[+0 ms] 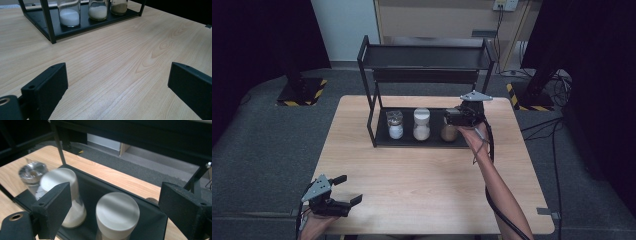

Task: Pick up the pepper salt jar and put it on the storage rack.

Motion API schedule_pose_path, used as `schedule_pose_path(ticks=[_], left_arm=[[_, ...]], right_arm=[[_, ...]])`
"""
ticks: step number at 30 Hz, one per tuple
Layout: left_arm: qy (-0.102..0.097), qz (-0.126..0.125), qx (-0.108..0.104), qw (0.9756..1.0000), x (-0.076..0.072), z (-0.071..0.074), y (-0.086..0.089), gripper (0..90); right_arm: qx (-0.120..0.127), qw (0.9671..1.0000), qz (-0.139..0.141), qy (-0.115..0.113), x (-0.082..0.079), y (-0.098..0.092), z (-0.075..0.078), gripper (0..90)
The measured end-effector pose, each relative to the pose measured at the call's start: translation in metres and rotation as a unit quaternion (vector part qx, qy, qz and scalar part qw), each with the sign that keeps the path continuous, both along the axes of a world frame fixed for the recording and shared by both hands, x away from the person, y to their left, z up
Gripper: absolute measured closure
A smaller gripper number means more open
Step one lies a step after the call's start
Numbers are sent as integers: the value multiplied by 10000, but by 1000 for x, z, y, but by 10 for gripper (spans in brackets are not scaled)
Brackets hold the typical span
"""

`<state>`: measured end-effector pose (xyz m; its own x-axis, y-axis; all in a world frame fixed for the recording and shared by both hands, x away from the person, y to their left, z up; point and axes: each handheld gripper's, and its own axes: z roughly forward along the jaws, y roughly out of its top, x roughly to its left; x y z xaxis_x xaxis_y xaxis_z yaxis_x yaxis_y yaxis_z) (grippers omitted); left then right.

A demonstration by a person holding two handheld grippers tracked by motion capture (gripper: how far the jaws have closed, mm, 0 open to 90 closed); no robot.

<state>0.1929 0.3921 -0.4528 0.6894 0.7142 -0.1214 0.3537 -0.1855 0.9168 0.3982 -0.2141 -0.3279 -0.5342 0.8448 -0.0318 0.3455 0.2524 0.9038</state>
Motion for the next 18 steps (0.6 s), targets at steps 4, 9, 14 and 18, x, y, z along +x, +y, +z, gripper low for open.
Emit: schedule_pose_path(ticks=[4, 9, 14, 18], left_arm=[[-1, 2, -10, 10000, 0, 0, 0, 17], [-8, -10, -5, 10000, 0, 0, 0, 17], [-19, -16, -5, 10000, 0, 0, 0, 18], [-22, -30, 8, 10000, 0, 0, 0, 18]], right_arm=[[10, 9999, 124, -116, -8, -2, 10, 113], [26, 9993, 347, -161, -16, -7, 19, 115], [33, 9988, 428, -220, -25, -11, 22, 113], [61, 9982, 507, -300, -36, -16, 25, 114]])
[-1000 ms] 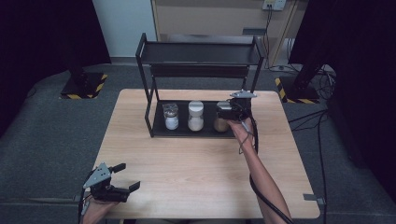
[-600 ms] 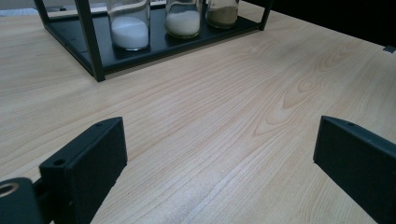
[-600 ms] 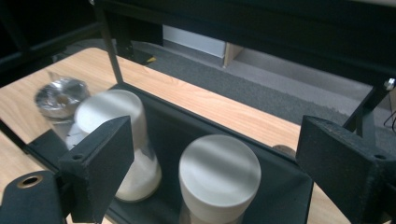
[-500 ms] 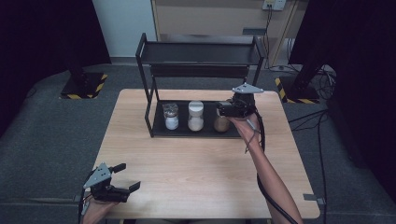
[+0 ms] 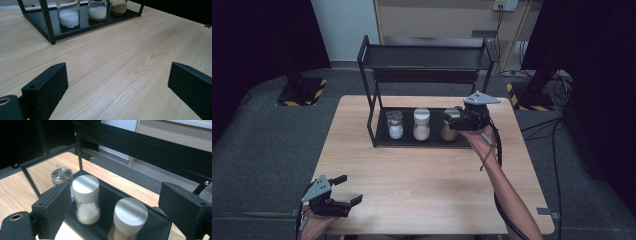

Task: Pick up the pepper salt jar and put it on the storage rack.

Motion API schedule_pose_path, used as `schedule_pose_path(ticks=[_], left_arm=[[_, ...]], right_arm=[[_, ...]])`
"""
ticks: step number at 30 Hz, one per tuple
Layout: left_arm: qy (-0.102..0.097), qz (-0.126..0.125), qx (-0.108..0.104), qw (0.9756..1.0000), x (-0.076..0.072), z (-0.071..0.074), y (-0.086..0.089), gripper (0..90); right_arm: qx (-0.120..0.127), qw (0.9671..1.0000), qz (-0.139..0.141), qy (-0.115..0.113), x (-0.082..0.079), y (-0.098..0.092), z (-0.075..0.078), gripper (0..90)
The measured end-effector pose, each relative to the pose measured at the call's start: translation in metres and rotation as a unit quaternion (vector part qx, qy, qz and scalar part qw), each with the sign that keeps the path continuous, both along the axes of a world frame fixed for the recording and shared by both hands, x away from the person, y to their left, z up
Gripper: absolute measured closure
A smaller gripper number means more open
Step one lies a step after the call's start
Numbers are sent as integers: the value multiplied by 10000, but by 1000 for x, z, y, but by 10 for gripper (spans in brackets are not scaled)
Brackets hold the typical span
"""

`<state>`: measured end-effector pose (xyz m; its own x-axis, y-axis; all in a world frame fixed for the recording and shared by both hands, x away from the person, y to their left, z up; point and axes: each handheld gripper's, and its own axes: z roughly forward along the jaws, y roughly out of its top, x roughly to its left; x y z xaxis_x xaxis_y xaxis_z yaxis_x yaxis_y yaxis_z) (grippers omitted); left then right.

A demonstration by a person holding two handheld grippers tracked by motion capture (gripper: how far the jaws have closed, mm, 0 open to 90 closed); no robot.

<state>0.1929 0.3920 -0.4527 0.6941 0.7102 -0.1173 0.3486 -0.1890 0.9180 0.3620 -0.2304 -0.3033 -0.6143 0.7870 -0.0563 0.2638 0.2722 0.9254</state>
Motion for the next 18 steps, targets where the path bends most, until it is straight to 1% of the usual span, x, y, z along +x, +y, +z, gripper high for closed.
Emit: schedule_pose_path(ticks=[1, 2, 3, 4, 5, 6, 7, 8, 9, 10, 11, 12, 13, 14, 15, 16, 17, 18], left_arm=[[-9, -12, 6, 10000, 0, 0, 0, 21], [-9, -12, 6, 10000, 0, 0, 0, 22], [-15, -22, 11, 10000, 0, 0, 0, 23], [-15, -22, 11, 10000, 0, 0, 0, 24], [-15, -28, 16, 10000, 0, 0, 0, 24], [-15, -28, 16, 10000, 0, 0, 0, 25], [-15, -30, 17, 10000, 0, 0, 0, 25], [-16, -30, 17, 10000, 0, 0, 0, 25], [-19, -26, 12, 10000, 0, 0, 0, 26], [-19, -26, 12, 10000, 0, 0, 0, 26], [-16, -24, 1, 10000, 0, 0, 0, 26], [-16, -24, 1, 10000, 0, 0, 0, 27], [-18, -30, 1, 10000, 0, 0, 0, 27], [-18, -30, 1, 10000, 0, 0, 0, 27], [-27, -29, 0, 10000, 0, -1, 0, 27], [-27, -29, 0, 10000, 0, -1, 0, 27], [-27, -24, -11, 10000, 0, -1, 0, 27], [-27, -24, -11, 10000, 0, -1, 0, 27]], right_arm=[[-7, 10000, 29, -54, -6, -3, 1, 114], [-7, 10000, 29, -54, -6, -3, 1, 114], [-13, 10000, 42, -74, -13, -6, 2, 114], [-13, 10000, 42, -74, -13, -6, 2, 114], [-24, 9999, 66, -122, -21, -11, 3, 114], [-24, 9999, 66, -122, -21, -11, 3, 114], [-18, 9998, 83, -169, -29, -16, 4, 114], [-18, 9998, 83, -169, -29, -16, 4, 114], [-22, 9997, 92, -218, -37, -20, 4, 113], [-22, 9997, 92, -218, -37, -20, 4, 113], [-47, 9996, 108, -265, -45, -25, 5, 113], [-47, 9996, 108, -265, -45, -25, 5, 113], [-43, 9994, 110, -318, -54, -30, 5, 113], [-43, 9994, 110, -318, -54, -30, 5, 113], [-33, 9993, 112, -356, -63, -35, 5, 113], [-33, 9993, 112, -356, -63, -35, 5, 113], [-13, 9993, 108, -370, -71, -41, 4, 113], [-13, 9993, 108, -370, -71, -41, 4, 113]])
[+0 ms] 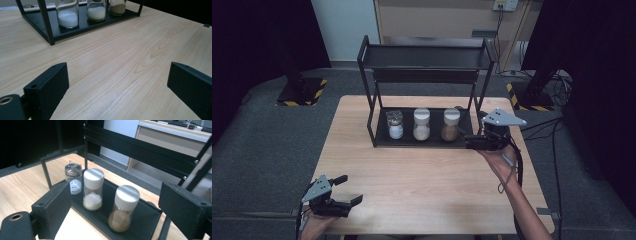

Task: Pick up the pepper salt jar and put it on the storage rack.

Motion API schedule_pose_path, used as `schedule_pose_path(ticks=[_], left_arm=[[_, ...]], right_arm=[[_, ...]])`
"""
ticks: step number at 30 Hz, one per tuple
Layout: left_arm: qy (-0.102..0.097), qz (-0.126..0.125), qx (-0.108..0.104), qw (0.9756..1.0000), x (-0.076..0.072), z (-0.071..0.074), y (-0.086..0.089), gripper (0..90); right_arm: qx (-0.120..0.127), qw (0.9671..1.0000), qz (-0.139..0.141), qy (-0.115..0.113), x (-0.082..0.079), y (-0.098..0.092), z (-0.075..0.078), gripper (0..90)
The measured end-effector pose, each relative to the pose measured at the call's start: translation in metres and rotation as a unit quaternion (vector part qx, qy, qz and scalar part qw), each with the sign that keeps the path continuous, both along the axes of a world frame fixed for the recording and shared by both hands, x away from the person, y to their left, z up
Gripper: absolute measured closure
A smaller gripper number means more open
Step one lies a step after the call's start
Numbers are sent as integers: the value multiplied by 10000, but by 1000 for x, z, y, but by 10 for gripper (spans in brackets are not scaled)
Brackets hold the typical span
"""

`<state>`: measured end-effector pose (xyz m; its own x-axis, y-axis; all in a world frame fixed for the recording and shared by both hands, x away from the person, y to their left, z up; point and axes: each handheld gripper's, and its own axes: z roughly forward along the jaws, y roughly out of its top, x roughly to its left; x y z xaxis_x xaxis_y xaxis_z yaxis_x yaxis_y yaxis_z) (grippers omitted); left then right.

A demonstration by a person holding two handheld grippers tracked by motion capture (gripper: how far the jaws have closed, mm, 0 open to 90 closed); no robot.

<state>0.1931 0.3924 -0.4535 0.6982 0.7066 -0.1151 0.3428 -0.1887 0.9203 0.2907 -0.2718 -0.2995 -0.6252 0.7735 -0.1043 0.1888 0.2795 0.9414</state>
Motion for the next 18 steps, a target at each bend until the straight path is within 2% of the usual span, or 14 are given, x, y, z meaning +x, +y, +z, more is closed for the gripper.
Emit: schedule_pose_path(ticks=[1, 2, 3, 6, 7, 10, 13, 16, 17, 18], left_arm=[[3, 3, -6, 10000, 0, 0, 0, 27], [2, 7, -13, 10000, 0, 0, 0, 27], [-6, 7, -27, 10000, 0, 0, 1, 28], [-15, 7, -20, 10000, -1, 0, 0, 27], [-15, 6, -18, 10000, -1, 0, 0, 28], [-17, 4, -21, 10000, -1, 0, 0, 27], [-15, 4, -32, 10000, 0, 0, 1, 27], [-24, 8, -38, 10000, -1, 0, 1, 28], [-25, 14, -42, 10000, -1, 0, 1, 28], [-25, 14, -42, 10000, -1, 0, 1, 28]], right_arm=[[8, 10000, -3, -29, -9, -6, -2, 113], [8, 10000, -3, -29, -9, -6, -2, 113], [7, 10000, 10, -42, -17, -13, -3, 113], [32, 10000, 4, -66, -25, -19, -5, 113], [40, 10000, -5, -75, -34, -25, -7, 113], [62, 9999, -6, -94, -42, -31, -10, 113], [138, 9999, -40, -93, -60, -44, -17, 113], [194, 9998, -51, -71, -69, -50, -22, 113], [201, 9998, -83, -49, -78, -54, -28, 113], [201, 9998, -83, -49, -78, -54, -28, 113]])
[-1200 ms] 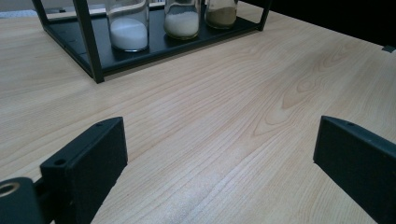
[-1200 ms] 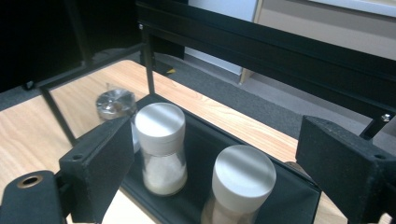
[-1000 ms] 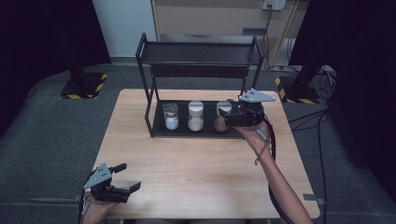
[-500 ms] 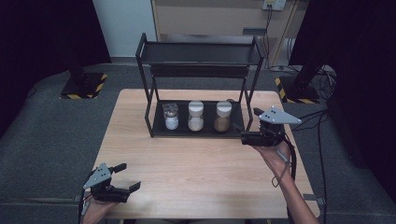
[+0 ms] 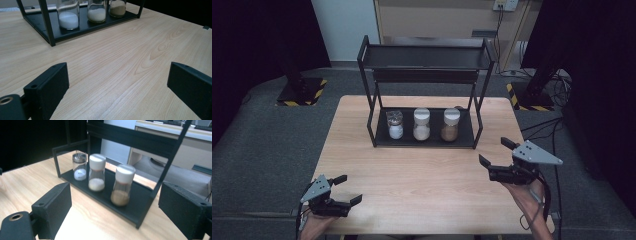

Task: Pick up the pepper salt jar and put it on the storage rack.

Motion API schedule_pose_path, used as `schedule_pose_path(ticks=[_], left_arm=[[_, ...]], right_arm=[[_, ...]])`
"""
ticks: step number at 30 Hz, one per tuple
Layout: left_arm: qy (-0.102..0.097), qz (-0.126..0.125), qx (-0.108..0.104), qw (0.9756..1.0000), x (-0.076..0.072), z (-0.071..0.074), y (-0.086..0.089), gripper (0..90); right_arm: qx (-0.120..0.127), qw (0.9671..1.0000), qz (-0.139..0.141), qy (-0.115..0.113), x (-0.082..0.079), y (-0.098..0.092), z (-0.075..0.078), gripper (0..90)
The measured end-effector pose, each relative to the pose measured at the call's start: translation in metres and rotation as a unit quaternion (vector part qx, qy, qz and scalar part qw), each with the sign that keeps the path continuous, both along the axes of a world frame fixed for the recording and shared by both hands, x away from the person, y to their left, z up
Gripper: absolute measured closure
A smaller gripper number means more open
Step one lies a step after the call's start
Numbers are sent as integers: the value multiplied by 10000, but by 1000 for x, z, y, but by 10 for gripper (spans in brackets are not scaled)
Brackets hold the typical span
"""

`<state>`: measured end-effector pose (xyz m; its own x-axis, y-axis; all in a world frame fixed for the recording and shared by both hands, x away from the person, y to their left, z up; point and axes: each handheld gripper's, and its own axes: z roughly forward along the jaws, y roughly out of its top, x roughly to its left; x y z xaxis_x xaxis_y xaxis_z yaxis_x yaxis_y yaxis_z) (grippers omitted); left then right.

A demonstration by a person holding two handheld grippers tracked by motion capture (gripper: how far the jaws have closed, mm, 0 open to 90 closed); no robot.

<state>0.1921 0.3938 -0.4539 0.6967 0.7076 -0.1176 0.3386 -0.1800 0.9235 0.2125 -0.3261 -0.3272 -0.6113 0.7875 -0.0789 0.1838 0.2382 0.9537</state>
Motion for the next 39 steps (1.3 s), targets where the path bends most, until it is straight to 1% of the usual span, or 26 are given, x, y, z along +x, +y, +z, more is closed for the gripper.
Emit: schedule_pose_path(ticks=[1, 2, 3, 4, 5, 6, 7, 8, 9, 10, 13, 15, 19, 21, 23, 28, 30, 33, 35, 39], left_arm=[[-1, 0, -6, 10000, 0, 0, 0, 28], [-1, 0, -6, 10000, 0, 0, 0, 28], [0, -10, -12, 10000, 0, 0, 0, 28], [0, -10, -12, 10000, 0, 0, 0, 28], [-11, -24, -20, 10000, 0, 0, 0, 28], [-11, -24, -20, 10000, 0, 0, 0, 28], [-14, -26, -17, 10000, 0, 0, 0, 28], [-14, -26, -17, 10000, 0, 0, 0, 28], [-12, -24, -19, 10000, 0, 0, 0, 28], [-12, -20, -17, 10000, 0, 0, 0, 28], [-15, -11, -19, 10000, 0, 0, 0, 28], [-19, -6, -28, 10000, -1, 0, 1, 28], [-16, -13, -35, 10000, 0, -1, 1, 28], [-19, -20, -27, 10000, 0, -1, 1, 28], [-24, -18, -31, 10000, 0, -1, 1, 28], [-39, -15, -40, 10000, -1, -1, 1, 28], [-42, -18, -39, 10000, -1, -1, 1, 28], [-48, -36, -39, 10000, -1, -1, 1, 27], [-57, -51, -50, 10000, -1, -1, 1, 27], [-67, -43, -81, 9999, -1, -1, 2, 27]], right_arm=[[-30, 10000, -42, -8, -8, -2, -5, 113], [-30, 10000, -42, -8, -8, -2, -5, 113], [-26, 9999, -141, 8, -19, -4, -13, 113], [-26, 9999, -141, 8, -19, -4, -13, 113], [-2, 9998, -177, 34, -26, -7, -21, 112], [-2, 9998, -177, 34, -26, -7, -21, 112], [-17, 9997, -225, 61, -32, -8, -27, 111], [-17, 9997, -225, 61, -32, -8, -27, 111], [9, 9997, -238, 84, -38, -9, -33, 111], [9, 9997, -238, 84, -38, -9, -33, 111], [-2, 9995, -271, 135, -45, -10, -45, 108], [30, 9993, -287, 238, -47, -11, -52, 104], [58, 9989, -307, 357, -50, -12, -68, 103], [10, 9987, -328, 389, -51, -12, -75, 103], [38, 9985, -353, 411, -52, -13, -82, 103], [7, 9985, -365, 415, -53, -14, -92, 100], [0, 9986, -349, 406, -52, -15, -93, 99], [-25, 9990, -350, 260, -55, -16, -96, 100], [-7, 9992, -340, 217, -56, -18, -99, 99], [42, 9990, -353, 278, -54, -20, -101, 95]])
